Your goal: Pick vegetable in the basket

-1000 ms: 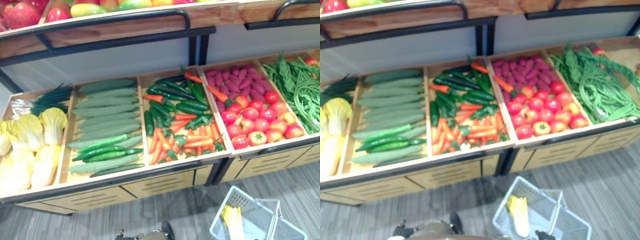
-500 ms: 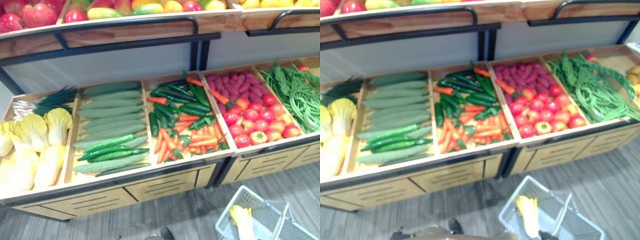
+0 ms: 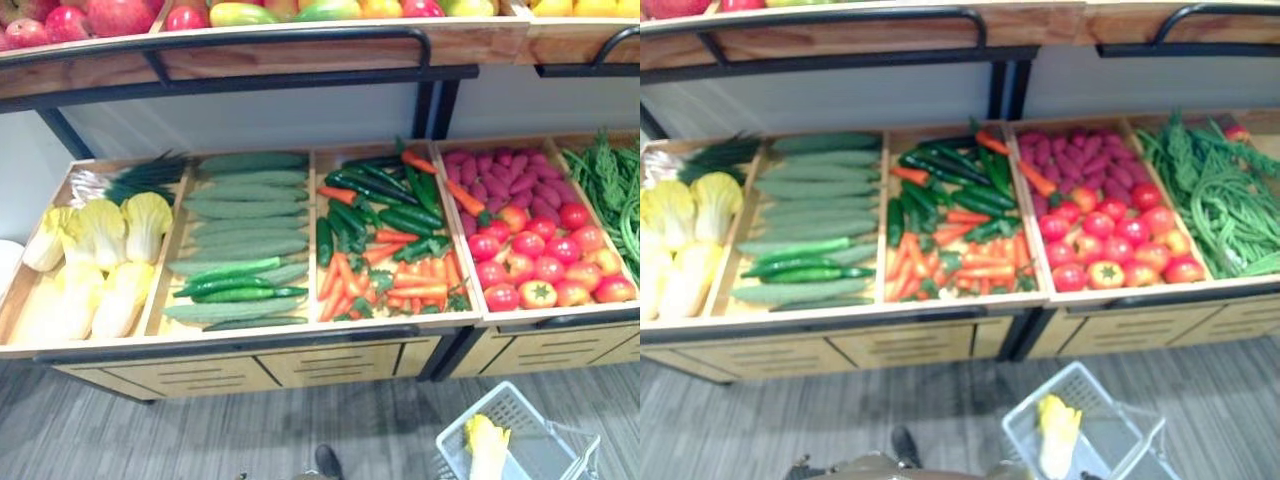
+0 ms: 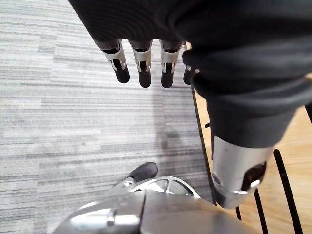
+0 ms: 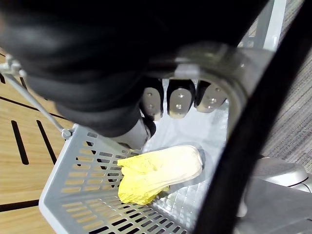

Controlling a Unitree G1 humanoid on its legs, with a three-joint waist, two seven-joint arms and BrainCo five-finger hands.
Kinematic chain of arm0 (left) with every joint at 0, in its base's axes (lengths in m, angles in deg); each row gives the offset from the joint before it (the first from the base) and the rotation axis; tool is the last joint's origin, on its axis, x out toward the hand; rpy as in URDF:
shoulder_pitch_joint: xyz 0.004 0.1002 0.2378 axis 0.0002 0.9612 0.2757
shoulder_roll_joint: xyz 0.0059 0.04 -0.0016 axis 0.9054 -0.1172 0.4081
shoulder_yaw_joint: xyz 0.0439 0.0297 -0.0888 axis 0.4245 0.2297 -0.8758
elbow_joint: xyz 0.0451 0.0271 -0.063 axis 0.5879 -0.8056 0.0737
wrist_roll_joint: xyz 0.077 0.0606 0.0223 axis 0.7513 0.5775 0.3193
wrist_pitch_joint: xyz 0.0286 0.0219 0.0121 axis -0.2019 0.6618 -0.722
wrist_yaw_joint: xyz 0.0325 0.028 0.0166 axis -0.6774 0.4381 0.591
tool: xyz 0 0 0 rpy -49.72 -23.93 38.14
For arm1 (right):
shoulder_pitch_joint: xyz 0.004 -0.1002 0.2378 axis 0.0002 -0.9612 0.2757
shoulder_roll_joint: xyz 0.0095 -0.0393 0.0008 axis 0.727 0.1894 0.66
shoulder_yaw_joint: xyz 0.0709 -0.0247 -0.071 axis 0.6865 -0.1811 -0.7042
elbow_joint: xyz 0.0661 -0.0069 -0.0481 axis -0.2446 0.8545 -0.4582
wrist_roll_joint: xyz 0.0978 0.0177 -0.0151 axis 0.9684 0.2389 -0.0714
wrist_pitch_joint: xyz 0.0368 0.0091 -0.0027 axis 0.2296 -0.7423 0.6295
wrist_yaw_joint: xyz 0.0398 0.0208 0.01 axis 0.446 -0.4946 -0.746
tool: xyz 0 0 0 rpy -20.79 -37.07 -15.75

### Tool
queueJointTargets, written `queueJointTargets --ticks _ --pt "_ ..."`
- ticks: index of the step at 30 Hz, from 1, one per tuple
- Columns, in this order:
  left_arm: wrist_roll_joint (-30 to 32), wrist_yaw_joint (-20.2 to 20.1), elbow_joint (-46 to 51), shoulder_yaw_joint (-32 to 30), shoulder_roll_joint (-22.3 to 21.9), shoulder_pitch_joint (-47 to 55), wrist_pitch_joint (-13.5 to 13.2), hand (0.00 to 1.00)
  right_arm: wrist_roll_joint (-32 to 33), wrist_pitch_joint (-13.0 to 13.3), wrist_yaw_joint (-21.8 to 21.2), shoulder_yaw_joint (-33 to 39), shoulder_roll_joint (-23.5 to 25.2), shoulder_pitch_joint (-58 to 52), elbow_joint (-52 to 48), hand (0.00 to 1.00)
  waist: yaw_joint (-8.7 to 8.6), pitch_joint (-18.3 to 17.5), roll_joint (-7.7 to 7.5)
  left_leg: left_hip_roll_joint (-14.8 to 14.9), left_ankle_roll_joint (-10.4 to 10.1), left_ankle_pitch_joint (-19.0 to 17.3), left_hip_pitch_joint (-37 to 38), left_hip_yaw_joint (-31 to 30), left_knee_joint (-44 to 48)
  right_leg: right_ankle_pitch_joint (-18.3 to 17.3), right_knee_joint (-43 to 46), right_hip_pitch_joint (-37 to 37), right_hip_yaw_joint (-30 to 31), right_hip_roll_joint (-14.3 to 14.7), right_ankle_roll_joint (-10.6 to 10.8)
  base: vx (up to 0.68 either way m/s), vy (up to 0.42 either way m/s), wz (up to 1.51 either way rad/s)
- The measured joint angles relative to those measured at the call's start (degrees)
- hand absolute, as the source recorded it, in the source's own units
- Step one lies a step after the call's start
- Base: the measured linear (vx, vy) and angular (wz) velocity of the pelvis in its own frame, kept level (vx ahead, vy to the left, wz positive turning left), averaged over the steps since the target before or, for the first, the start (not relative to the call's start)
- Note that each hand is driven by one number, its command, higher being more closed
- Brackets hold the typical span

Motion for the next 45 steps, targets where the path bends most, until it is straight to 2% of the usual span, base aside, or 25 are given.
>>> queueJointTargets --ticks 2,5,8,9,12,15,17,19,22,25,27,30,34,36,40,41,43,45 --pt "0.0 0.0 0.0 0.1 0.4 -0.2 -0.4 0.00 0.0 0.1 0.1 -0.1 0.5 -0.5 0.1 1.00 -0.10 -0.3 -0.44 0.6 0.9 0.6 0.3 -0.5 0.1 1.4 -0.9 1.1 -1.0 0.7 -0.1 0.15 -0.041 0.03" --pt "-0.3 0.0 0.9 1.1 0.5 -0.6 -0.5 0.00 0.1 0.2 0.4 0.3 0.4 -0.9 0.5 1.00 -0.37 -0.5 -0.20 0.8 1.0 0.9 0.5 -1.6 0.3 1.5 -1.5 2.3 -2.4 1.2 -0.2 0.14 -0.033 0.16" --pt "-3.3 0.4 10.2 0.9 -1.3 1.3 -0.8 0.00 1.2 0.2 0.6 1.2 0.5 -1.1 0.6 1.00 -0.72 -0.6 0.09 0.8 0.9 0.9 1.4 -2.8 0.3 1.5 -2.4 4.4 -4.0 1.4 -0.2 0.11 -0.026 0.19" --pt "-4.9 1.3 15.0 0.0 -2.5 2.1 -1.8 0.00 1.2 0.3 0.7 1.9 0.7 -1.4 0.6 1.00 -0.72 -0.6 0.20 0.8 0.9 0.8 1.6 -3.2 0.3 1.5 -2.7 5.1 -4.6 1.4 -0.2 0.07 -0.021 0.19" --pt "-7.0 6.3 21.1 -4.7 -4.6 1.6 -3.9 0.00 1.3 0.9 1.1 2.7 1.1 -1.4 0.4 1.00 -0.59 -0.7 0.59 0.8 0.5 0.6 2.4 -3.2 0.0 1.5 -3.1 6.0 -4.6 1.5 -0.2 0.02 -0.005 0.01" --pt "-6.8 11.1 26.4 -8.4 -4.7 1.1 -4.0 0.00 1.4 1.2 1.2 2.7 1.7 -1.5 -0.1 1.00 -1.29 -0.7 0.81 0.8 0.3 0.4 3.1 -2.7 0.0 1.4 -3.7 6.5 -4.2 1.5 -0.4 -0.01 0.005 -0.11" --pt "-5.5 15.9 33.3 -10.3 -4.3 0.6 -3.8 0.00 1.7 1.2 1.5 2.4 1.8 -2.5 -0.8 1.00 -1.41 -0.9 1.22 1.0 0.1 0.1 3.6 -2.0 -0.1 1.2 -3.9 6.6 -3.8 1.5 -0.7 -0.04 0.011 -0.12" --pt "-2.3 18.4 35.7 -10.3 -3.5 -0.2 -3.5 0.00 1.7 1.2 1.6 1.1 1.9 -3.1 -1.5 1.00 -1.44 -0.9 1.40 1.2 -0.3 -0.3 4.0 -1.3 -0.1 0.9 -3.8 6.6 -3.3 1.6 -1.1 -0.03 0.017 -0.16" --pt "3.7 20.8 39.2 -9.2 -1.2 -1.4 -2.5 0.00 1.7 1.7 2.3 -2.0 1.7 -3.8 -1.9 1.00 -2.03 -1.5 1.75 1.5 -0.4 -0.3 4.2 0.0 -0.1 0.7 -3.9 6.0 -1.9 1.8 -1.5 -0.01 0.015 -0.22" --pt "9.0 21.7 42.4 -4.5 2.4 -2.4 -2.4 0.00 1.7 1.9 2.4 -4.0 1.3 -4.0 -2.2 1.00 -2.94 -1.6 1.83 1.7 -0.5 -0.5 4.4 0.5 0.0 0.7 -3.9 5.7 -1.0 2.0 -1.5 0.03 0.012 -0.15" --pt "12.0 21.5 43.4 -0.1 5.1 -2.9 -2.5 0.00 1.7 2.4 2.3 -4.4 1.3 -4.2 -2.4 1.00 -2.96 -1.9 1.92 1.9 -0.7 -0.7 4.4 1.7 0.0 0.9 -3.9 5.1 -0.1 2.1 -1.6 0.05 0.011 -0.25" --pt "14.9 17.7 45.8 10.0 9.7 -4.0 -3.7 0.00 1.7 3.0 2.2 -4.6 1.3 -4.5 -2.4 1.00 -3.01 -2.1 2.04 2.0 -1.0 -0.9 4.5 3.0 0.0 1.3 -3.9 4.2 1.4 2.2 -1.2 0.07 0.005 -0.24" --pt "20.0 9.6 47.3 24.2 15.8 -7.5 -8.4 0.00 1.7 3.1 1.1 -4.1 1.1 -4.7 -2.5 1.00 -3.43 -2.4 2.45 2.2 -1.5 -1.2 4.9 4.9 0.1 1.4 -4.0 3.5 3.2 2.4 -1.1 0.10 0.002 -0.25" --pt "21.6 8.0 47.2 29.0 18.2 -9.8 -10.1 0.00 1.7 3.1 1.0 -4.1 0.6 -4.7 -2.5 1.00 -4.12 -2.6 2.88 2.2 -1.6 -1.3 5.1 5.8 0.3 1.4 -4.0 3.0 4.4 2.5 -1.1 0.10 0.002 -0.29" --pt "25.2 5.9 47.3 35.7 21.7 -13.5 -12.2 0.00 1.7 3.1 1.0 -4.2 0.1 -4.7 -2.6 1.00 -4.84 -2.7 3.45 2.3 -1.6 -1.3 6.0 6.4 0.3 1.5 -4.0 3.0 5.5 2.6 -1.1 0.06 -0.006 -0.22" --pt "25.2 5.3 47.3 36.9 22.1 -14.1 -12.8 0.00 1.7 3.1 1.0 -4.6 -0.1 -4.7 -2.6 1.00 -4.92 -2.9 3.64 2.4 -1.6 -1.3 6.2 6.4 0.3 1.5 -4.0 2.9 5.7 2.6 -1.1 0.04 -0.018 -0.22" --pt "25.2 4.0 47.3 39.1 22.7 -15.5 -13.9 0.00 1.7 3.1 1.0 -5.5 -0.7 -4.5 -2.6 1.00 -6.15 -2.8 3.88 2.6 -1.6 -1.3 6.1 6.4 0.3 1.5 -4.0 2.8 5.6 2.6 -1.1 0.03 -0.013 -0.06" --pt "25.2 3.4 47.3 41.2 23.0 -16.9 -14.2 0.00 1.6 3.1 1.0 -6.4 -1.1 -4.5 -2.8 1.00 -6.20 -2.7 4.00 2.7 -1.7 -1.4 6.1 6.4 0.3 1.5 -3.8 2.3 5.9 2.6 -1.1 0.00 -0.002 -0.10"
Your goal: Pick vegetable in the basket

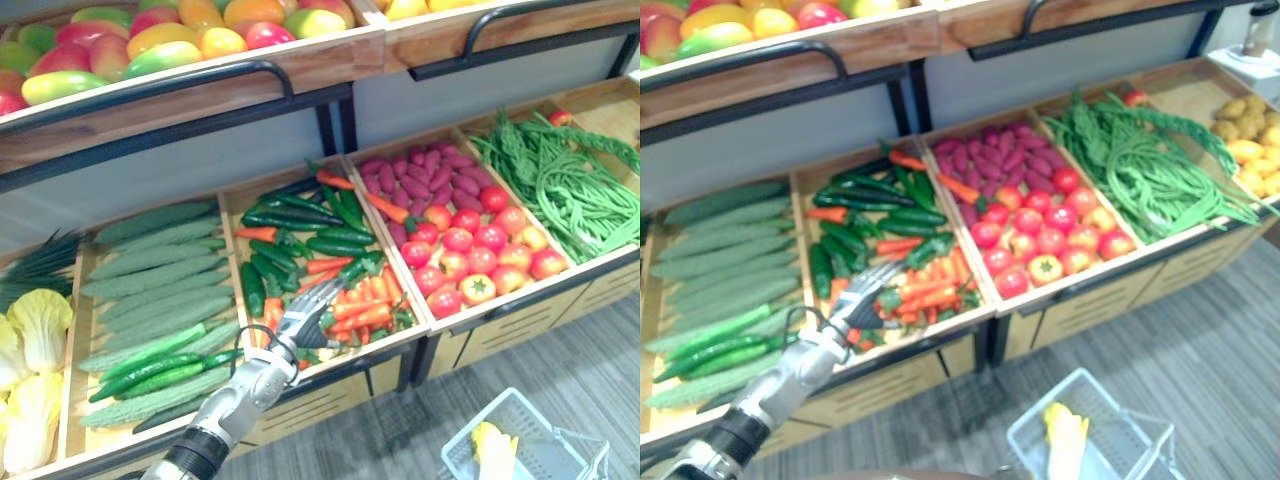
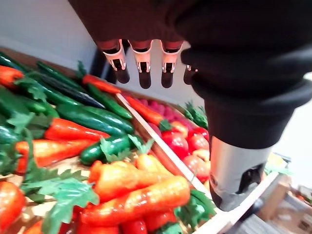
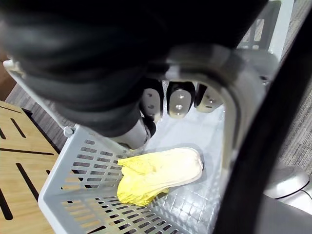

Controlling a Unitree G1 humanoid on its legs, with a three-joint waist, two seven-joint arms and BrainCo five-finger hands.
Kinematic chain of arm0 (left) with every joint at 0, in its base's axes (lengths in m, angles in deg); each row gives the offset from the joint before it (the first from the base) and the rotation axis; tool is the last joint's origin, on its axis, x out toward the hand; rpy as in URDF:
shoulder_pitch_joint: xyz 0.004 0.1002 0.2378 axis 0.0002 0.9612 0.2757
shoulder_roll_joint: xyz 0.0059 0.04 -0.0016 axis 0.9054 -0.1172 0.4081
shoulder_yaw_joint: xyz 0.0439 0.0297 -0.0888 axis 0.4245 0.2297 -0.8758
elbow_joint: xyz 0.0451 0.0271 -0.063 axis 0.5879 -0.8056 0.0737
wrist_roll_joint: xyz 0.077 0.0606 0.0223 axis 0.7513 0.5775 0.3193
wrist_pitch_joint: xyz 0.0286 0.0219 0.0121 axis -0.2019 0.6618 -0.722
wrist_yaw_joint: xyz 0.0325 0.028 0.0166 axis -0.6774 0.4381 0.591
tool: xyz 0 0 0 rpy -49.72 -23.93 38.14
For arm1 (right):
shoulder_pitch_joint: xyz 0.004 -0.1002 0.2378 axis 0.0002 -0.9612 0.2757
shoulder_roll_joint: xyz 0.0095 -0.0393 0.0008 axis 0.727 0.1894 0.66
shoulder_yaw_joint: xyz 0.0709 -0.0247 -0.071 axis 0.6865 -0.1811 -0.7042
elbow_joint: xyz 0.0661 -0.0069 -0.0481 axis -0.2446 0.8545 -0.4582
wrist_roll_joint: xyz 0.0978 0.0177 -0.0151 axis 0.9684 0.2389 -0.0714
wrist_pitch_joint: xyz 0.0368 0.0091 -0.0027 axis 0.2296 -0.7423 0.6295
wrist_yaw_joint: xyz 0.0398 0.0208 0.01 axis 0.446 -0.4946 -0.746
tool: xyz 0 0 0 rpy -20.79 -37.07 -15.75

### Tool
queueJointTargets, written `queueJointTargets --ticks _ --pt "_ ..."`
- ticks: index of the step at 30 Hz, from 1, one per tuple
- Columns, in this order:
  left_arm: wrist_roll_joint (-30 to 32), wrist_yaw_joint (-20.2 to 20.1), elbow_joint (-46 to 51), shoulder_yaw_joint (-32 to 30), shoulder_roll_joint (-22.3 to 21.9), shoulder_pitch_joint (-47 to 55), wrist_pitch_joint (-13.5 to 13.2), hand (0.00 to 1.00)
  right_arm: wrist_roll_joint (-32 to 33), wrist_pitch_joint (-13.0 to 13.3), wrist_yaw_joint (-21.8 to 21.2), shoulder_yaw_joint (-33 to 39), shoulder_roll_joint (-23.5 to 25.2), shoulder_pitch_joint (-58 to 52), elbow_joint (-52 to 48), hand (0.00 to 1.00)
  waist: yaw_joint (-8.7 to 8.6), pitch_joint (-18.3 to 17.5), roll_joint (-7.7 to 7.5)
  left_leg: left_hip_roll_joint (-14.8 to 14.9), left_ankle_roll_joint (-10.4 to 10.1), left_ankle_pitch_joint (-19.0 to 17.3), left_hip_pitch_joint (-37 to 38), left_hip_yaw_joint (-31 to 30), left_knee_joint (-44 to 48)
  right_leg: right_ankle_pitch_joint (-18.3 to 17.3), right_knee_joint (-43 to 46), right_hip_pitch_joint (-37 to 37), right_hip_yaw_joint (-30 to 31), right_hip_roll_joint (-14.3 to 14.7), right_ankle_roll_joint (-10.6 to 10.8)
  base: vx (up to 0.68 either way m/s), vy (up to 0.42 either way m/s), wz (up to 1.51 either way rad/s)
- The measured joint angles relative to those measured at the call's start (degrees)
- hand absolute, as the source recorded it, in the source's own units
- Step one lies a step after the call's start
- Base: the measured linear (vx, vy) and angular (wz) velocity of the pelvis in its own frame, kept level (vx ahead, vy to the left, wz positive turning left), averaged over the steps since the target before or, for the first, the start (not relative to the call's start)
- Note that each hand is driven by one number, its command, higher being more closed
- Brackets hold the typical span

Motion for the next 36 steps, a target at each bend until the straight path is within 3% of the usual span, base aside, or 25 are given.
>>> queueJointTargets --ticks 7,18,30,36 --pt "0.0 -2.9 -1.3 5.3 0.1 -5.1 0.1 0.00 0.0 0.0 0.1 -0.6 -0.2 0.4 -1.0 1.00 -0.12 0.7 0.37 0.1 -0.6 -0.4 -0.2 0.4 0.0 0.5 0.3 -1.3 1.4 0.0 0.1 -0.03 0.005 -0.10" --pt "-0.1 -5.6 -5.7 7.1 -0.1 -6.9 0.7 0.00 0.0 -0.1 0.3 -0.5 -0.3 0.6 -1.3 1.00 -1.39 1.6 1.03 0.1 -0.9 -0.6 -1.3 0.2 -0.3 0.9 0.7 -2.9 1.5 0.0 0.3 -0.02 0.006 -0.01" --pt "-0.2 -5.7 -8.5 7.7 -3.7 -10.5 2.5 0.00 -0.1 -0.1 1.1 -1.2 -0.3 1.4 -1.6 1.00 -1.81 2.6 1.10 0.2 -1.0 -0.6 -1.3 0.1 0.0 0.9 0.8 -2.9 1.3 0.0 0.4 0.00 0.000 0.00" --pt "-0.1 -5.6 -12.5 7.7 -5.1 -11.3 3.8 0.00 -0.1 -0.1 1.4 -2.3 -0.2 1.7 -3.0 1.00 -3.02 3.8 1.20 0.2 -1.0 -0.5 -1.2 0.2 -0.1 1.0 1.1 -2.9 1.3 -0.1 0.4 0.00 0.000 0.00"
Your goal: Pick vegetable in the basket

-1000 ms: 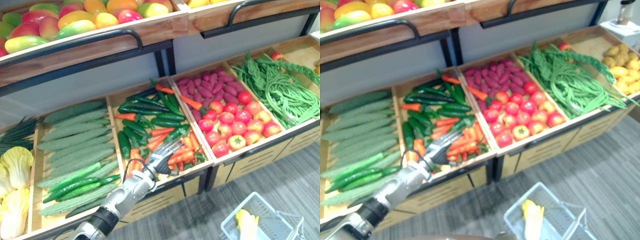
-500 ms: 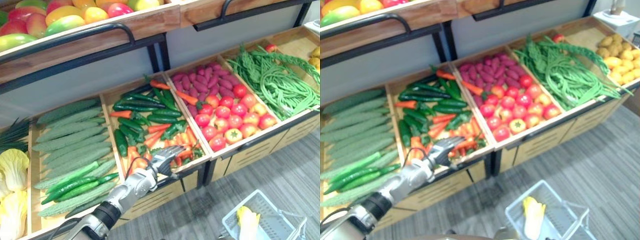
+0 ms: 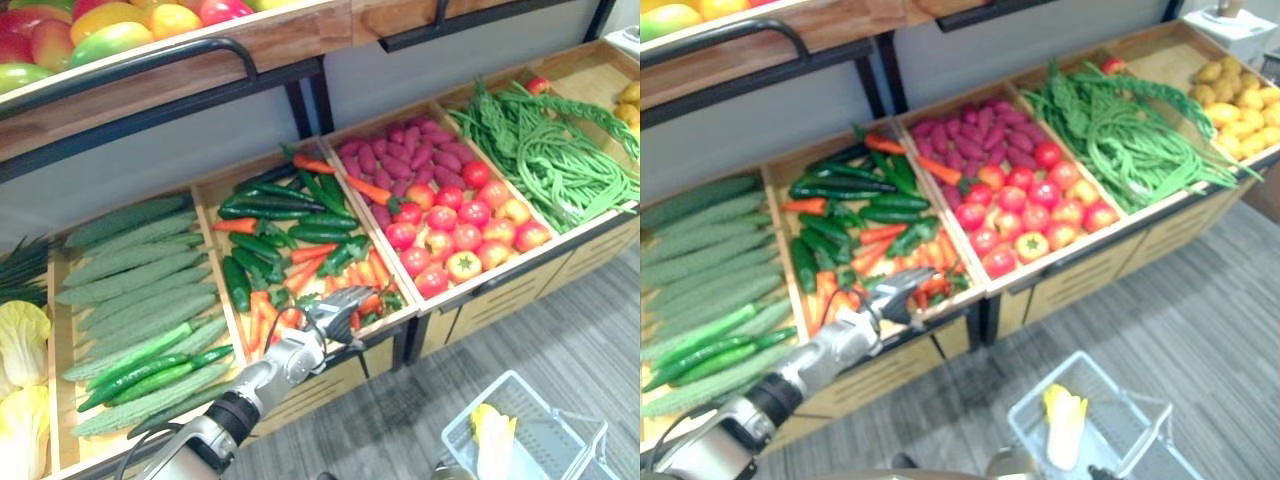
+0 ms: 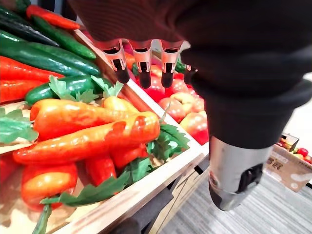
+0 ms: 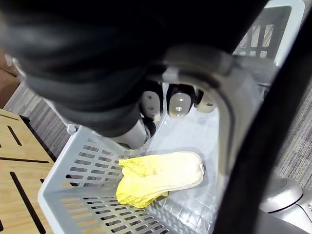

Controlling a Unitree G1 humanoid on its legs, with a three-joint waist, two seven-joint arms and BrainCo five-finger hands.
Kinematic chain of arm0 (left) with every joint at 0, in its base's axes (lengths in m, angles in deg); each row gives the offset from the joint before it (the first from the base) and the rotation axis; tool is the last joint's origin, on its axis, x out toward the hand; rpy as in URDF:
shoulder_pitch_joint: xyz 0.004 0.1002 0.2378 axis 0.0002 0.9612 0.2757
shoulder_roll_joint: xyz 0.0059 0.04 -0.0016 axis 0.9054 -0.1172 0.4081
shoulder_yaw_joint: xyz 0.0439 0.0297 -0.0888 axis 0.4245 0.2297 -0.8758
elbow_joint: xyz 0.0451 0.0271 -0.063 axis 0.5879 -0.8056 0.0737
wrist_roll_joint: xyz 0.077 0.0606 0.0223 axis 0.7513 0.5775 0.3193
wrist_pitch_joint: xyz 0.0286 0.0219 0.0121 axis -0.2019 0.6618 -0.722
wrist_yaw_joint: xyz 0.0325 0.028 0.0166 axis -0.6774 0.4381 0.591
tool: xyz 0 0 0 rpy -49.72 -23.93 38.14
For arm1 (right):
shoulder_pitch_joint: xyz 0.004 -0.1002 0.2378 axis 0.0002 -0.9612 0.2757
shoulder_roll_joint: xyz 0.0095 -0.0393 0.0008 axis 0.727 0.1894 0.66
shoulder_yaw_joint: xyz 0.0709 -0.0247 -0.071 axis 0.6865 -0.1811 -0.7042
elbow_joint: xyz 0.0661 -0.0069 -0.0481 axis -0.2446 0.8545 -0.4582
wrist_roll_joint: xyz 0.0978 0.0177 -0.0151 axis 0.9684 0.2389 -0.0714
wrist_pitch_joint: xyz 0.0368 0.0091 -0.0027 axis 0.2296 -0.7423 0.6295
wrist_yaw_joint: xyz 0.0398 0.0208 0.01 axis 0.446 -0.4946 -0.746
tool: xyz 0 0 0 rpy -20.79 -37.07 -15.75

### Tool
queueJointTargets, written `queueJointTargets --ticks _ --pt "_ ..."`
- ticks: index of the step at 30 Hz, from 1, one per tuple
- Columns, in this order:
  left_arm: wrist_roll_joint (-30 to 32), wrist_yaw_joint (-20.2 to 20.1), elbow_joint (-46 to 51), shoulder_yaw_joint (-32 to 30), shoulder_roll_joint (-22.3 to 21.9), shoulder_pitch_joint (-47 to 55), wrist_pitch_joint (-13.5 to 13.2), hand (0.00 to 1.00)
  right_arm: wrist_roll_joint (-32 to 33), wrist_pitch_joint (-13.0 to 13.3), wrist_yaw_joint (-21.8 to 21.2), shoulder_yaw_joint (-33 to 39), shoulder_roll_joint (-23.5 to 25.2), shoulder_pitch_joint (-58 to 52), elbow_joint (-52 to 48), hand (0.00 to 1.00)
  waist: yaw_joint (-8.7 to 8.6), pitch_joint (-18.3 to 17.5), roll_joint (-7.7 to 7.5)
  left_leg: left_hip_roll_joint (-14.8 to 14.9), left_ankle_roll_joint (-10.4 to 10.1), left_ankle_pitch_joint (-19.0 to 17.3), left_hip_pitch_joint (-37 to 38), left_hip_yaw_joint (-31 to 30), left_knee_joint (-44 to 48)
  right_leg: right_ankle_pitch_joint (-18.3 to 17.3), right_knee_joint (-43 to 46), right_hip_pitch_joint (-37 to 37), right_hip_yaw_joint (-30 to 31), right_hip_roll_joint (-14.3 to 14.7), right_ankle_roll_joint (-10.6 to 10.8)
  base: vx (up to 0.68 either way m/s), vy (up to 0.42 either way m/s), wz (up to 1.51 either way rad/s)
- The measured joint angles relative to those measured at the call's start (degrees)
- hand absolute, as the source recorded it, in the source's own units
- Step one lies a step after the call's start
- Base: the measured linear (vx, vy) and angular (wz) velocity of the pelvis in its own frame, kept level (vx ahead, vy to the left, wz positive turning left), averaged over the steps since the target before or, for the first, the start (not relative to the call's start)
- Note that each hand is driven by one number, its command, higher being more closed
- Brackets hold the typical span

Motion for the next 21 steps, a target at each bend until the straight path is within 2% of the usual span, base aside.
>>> queueJointTargets --ticks 12,21 --pt "0.8 0.1 -3.7 0.1 -1.2 -1.5 0.8 0.00 -0.4 0.0 0.2 0.0 0.0 0.0 -0.3 1.00 0.03 0.9 0.07 0.0 -0.1 0.0 0.0 0.4 0.0 0.0 0.1 -0.3 0.1 0.0 0.0 0.00 0.000 0.00" --pt "2.9 2.4 -7.4 -1.7 -4.6 -3.0 4.2 0.00 -0.4 0.0 0.8 -0.5 0.3 0.4 -0.9 1.00 0.00 1.9 0.32 0.1 -0.2 -0.1 0.0 0.7 0.1 0.0 0.2 -0.5 0.3 0.0 0.0 0.00 0.000 0.00"
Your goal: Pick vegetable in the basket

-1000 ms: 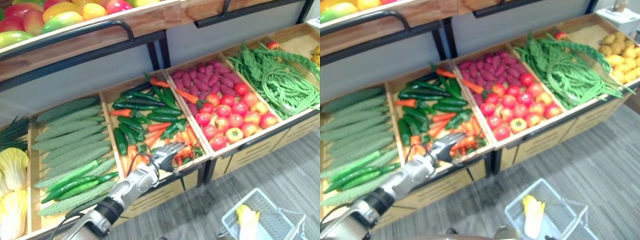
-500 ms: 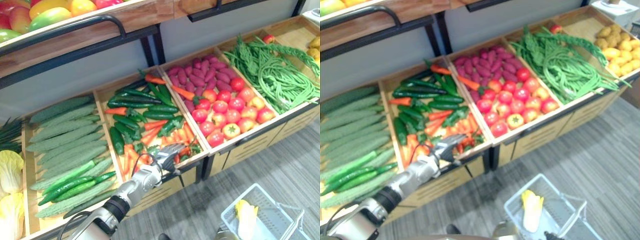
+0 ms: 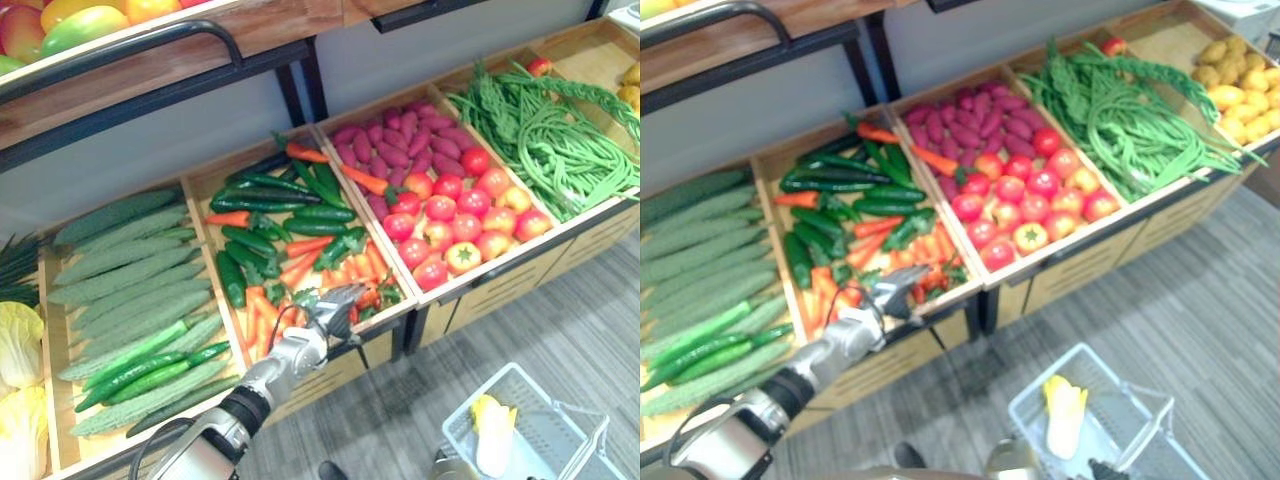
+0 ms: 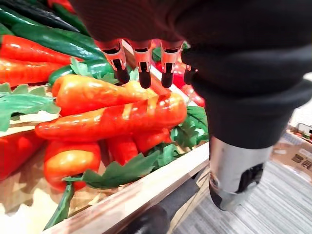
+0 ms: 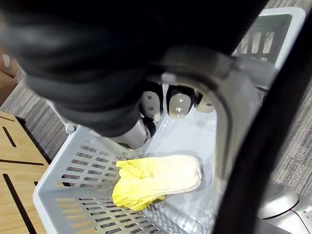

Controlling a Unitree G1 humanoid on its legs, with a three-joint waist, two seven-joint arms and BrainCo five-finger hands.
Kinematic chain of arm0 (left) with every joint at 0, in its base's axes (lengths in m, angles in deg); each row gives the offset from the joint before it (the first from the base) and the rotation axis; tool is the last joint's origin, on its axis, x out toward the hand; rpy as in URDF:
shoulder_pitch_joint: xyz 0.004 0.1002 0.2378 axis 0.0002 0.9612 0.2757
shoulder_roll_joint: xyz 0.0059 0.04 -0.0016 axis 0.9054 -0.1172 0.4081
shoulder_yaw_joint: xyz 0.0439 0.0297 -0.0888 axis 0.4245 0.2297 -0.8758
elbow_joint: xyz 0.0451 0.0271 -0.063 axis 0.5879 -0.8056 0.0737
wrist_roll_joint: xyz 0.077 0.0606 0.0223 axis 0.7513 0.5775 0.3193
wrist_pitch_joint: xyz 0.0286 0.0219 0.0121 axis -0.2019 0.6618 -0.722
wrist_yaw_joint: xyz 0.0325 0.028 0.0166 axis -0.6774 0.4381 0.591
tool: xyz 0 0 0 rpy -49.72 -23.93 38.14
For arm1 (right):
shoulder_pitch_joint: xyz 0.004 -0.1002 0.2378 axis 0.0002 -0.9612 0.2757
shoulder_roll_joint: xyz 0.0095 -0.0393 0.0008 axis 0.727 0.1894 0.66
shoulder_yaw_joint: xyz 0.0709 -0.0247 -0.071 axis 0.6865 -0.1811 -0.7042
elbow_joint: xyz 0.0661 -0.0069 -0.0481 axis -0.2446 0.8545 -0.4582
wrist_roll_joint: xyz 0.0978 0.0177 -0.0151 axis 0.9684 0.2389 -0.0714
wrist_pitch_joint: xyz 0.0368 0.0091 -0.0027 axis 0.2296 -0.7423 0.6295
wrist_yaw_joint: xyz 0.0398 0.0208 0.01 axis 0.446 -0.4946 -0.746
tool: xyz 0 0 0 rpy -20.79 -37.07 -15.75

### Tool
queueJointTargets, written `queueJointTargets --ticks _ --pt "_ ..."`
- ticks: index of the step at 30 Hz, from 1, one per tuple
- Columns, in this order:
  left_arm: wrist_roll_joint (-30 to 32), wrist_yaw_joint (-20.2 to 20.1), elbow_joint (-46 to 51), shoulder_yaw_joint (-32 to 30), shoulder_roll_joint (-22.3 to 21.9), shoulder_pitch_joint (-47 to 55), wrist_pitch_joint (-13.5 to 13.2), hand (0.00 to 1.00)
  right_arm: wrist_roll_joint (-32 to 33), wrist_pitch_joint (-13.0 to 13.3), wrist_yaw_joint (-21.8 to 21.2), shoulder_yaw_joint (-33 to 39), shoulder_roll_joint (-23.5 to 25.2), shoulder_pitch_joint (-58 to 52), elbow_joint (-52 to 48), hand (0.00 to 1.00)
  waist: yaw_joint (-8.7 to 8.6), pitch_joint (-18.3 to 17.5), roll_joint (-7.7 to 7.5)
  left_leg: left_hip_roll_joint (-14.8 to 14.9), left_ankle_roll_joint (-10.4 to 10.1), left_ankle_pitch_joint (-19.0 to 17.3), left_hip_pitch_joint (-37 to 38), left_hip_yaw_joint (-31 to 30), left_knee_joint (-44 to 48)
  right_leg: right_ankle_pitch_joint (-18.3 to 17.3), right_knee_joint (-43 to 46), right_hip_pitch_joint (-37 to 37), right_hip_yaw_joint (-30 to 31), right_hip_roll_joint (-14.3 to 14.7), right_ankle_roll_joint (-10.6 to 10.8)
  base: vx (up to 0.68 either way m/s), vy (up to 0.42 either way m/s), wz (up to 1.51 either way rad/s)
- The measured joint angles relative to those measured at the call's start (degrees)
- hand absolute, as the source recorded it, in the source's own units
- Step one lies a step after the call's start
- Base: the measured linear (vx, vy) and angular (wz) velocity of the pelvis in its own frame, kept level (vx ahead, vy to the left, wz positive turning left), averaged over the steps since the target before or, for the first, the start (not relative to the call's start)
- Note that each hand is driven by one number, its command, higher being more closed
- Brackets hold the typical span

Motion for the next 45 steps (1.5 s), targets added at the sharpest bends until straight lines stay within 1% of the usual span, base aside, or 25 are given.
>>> queueJointTargets --ticks 3,6,9,11,16,18,21,23,25,30,31,34,38,45 --pt "1.6 1.1 -0.7 -0.5 -0.5 -0.8 0.1 0.00 0.0 0.0 0.0 -0.1 0.1 0.0 -0.7 1.00 0.01 0.5 -0.03 0.0 0.0 0.0 0.0 0.3 0.0 0.0 0.3 -0.3 0.2 0.0 0.0 0.00 0.000 -0.04" --pt "1.7 1.9 -1.8 -1.8 -2.1 -1.0 1.4 0.00 0.0 -0.1 0.1 -0.9 0.1 0.0 -1.6 1.00 -0.03 0.6 -0.06 0.1 -0.1 0.0 -0.3 0.6 0.0 0.0 0.9 -1.0 0.5 0.0 0.0 0.00 0.002 -0.06" --pt "1.7 2.1 -2.8 -1.9 -3.2 -1.5 2.1 0.00 0.0 -0.1 0.3 -1.1 0.1 0.1 -1.7 1.00 0.01 0.6 -0.09 0.1 -0.2 0.0 -0.7 0.8 0.0 0.0 1.3 -1.7 0.5 0.0 0.0 0.00 0.000 0.00" --pt "1.7 2.3 -4.1 -3.3 -4.2 -2.4 2.5 0.00 0.0 -0.1 0.4 -1.1 0.2 0.2 -1.7 1.00 0.03 0.7 -0.18 0.1 -0.2 0.0 -0.7 0.8 0.0 0.0 1.6 -1.9 0.6 0.0 0.0 0.00 0.000 0.00" --pt "1.6 2.9 -5.9 -5.8 -5.2 -3.5 3.9 0.00 0.0 -0.1 0.4 -1.2 0.2 0.4 -1.9 1.00 -0.01 0.8 -0.36 0.2 -0.3 0.0 -0.8 1.5 0.0 0.0 1.9 -2.7 1.1 -0.1 0.0 -0.01 0.001 -0.06" --pt "1.6 3.5 -6.1 -6.0 -5.4 -3.5 4.0 0.00 0.0 -0.1 0.4 -1.4 0.3 0.5 -1.9 1.00 0.04 0.8 -0.46 0.2 -0.3 0.0 -0.9 2.1 0.0 0.0 2.0 -3.0 1.4 -0.1 0.0 -0.01 0.004 -0.11" --pt "1.6 3.8 -6.1 -6.0 -6.0 -3.8 4.0 0.00 0.0 -0.1 0.6 -1.6 0.9 0.6 -2.2 1.00 0.02 1.2 -1.00 0.2 -0.4 -0.1 -1.3 2.2 0.0 0.0 2.3 -3.9 1.4 -0.1 0.0 -0.01 0.002 -0.03" --pt "1.6 4.0 -6.1 -6.0 -6.3 -4.3 4.2 0.00 0.0 -0.1 0.7 -1.6 1.1 0.6 -2.6 1.00 0.02 1.3 -1.05 0.2 -0.3 0.0 -2.0 2.3 0.0 0.0 2.7 -4.5 1.4 -0.1 0.0 0.00 0.000 0.00" --pt "1.6 4.2 -6.2 -6.0 -6.9 -5.8 4.6 0.00 0.0 -0.1 1.0 -1.5 1.2 1.3 -2.6 1.00 0.13 1.4 -1.13 0.2 0.0 0.2 -3.8 2.5 0.0 0.0 4.0 -7.0 2.0 -0.2 0.0 0.00 0.003 -0.02" --pt "1.5 4.4 -6.6 -6.0 -7.8 -7.3 5.1 0.00 0.0 0.1 1.2 -1.6 1.2 1.9 -2.6 1.00 0.23 1.7 -1.32 0.1 0.1 0.3 -4.5 3.9 0.0 0.0 4.7 -8.8 3.3 -0.1 0.0 0.01 0.010 -0.12" --pt "1.5 4.7 -7.6 -6.1 -8.3 -8.4 5.2 1.00 0.0 0.1 1.3 -1.7 1.2 2.1 -2.6 1.00 0.21 1.7 -1.37 0.1 0.1 0.3 -4.9 4.0 0.0 0.0 5.0 -9.5 3.6 -0.1 0.0 0.00 0.005 -0.11" --pt "1.5 5.3 -8.5 -6.4 -8.8 -9.6 5.7 1.00 0.0 0.2 1.6 -1.8 1.2 2.6 -2.6 1.00 0.20 2.3 -1.49 0.1 0.1 0.3 -5.1 5.3 0.0 0.0 5.5 -10.7 4.8 0.0 0.0 0.00 0.007 -0.16" --pt "1.6 6.1 -8.5 -7.0 -8.8 -10.2 5.9 1.00 0.0 0.4 1.8 -2.0 1.2 2.8 -2.6 1.00 0.07 3.1 -1.49 0.1 0.1 0.3 -5.4 5.5 0.0 0.0 5.6 -11.3 5.2 0.1 0.0 0.00 0.001 -0.06" --pt "1.6 6.2 -10.0 -7.9 -8.7 -10.9 5.9 1.00 0.0 0.9 1.9 -2.2 1.2 2.8 -2.6 1.00 0.17 3.1 -1.48 0.0 0.1 0.3 -5.6 5.4 0.0 0.0 5.7 -11.6 5.2 0.1 0.0 0.00 0.001 -0.01"
